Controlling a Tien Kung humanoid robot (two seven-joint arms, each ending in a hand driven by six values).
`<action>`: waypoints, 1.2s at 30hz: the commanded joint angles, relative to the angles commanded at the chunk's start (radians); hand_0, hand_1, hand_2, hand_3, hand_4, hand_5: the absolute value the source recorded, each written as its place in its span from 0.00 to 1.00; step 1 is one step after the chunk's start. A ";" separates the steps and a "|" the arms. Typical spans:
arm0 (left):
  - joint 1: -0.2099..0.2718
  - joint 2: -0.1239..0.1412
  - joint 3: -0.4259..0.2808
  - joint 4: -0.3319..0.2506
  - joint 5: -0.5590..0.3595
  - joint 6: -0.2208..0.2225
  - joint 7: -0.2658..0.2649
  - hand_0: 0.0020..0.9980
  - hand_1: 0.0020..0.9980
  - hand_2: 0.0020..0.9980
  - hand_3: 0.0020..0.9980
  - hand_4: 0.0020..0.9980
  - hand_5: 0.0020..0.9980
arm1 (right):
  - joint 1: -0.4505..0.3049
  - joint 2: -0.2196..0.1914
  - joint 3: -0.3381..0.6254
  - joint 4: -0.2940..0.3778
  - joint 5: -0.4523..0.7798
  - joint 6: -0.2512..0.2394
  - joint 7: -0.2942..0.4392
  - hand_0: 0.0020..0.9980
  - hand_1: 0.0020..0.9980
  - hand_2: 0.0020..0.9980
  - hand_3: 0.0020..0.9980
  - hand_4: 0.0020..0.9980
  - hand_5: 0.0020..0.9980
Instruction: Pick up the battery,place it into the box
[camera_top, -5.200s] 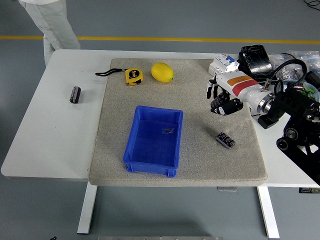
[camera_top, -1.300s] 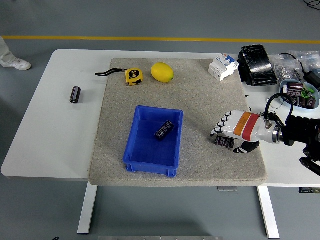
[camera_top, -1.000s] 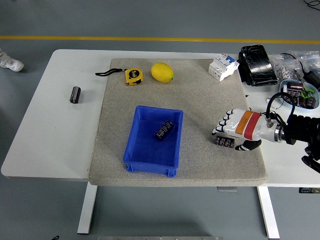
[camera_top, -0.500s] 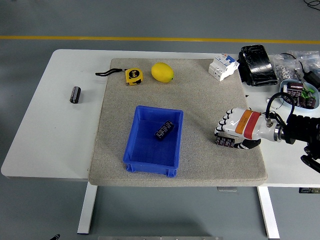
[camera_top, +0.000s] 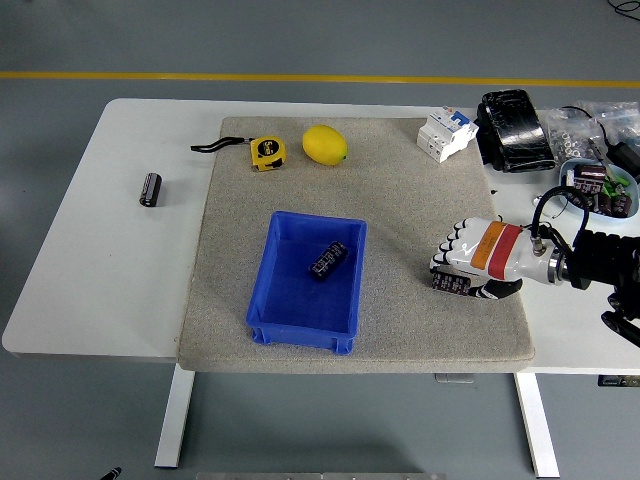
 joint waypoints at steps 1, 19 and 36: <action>0.000 0.000 0.000 0.000 0.000 0.000 0.000 0.55 0.56 0.63 0.72 0.83 0.95 | 0.000 0.000 0.000 0.000 0.000 0.001 -0.001 0.60 0.58 0.65 0.64 0.77 0.07; -0.001 0.002 -0.003 -0.001 0.010 -0.006 0.006 0.55 0.56 0.63 0.72 0.83 0.95 | -0.002 -0.005 0.002 0.000 0.004 -0.019 0.000 0.65 0.68 0.80 0.83 0.87 0.10; -0.002 0.000 -0.025 -0.001 0.046 -0.009 0.015 0.55 0.56 0.63 0.72 0.83 0.95 | 0.002 -0.008 -0.032 -0.010 0.000 -0.065 -0.005 0.65 0.69 0.81 0.82 0.87 0.09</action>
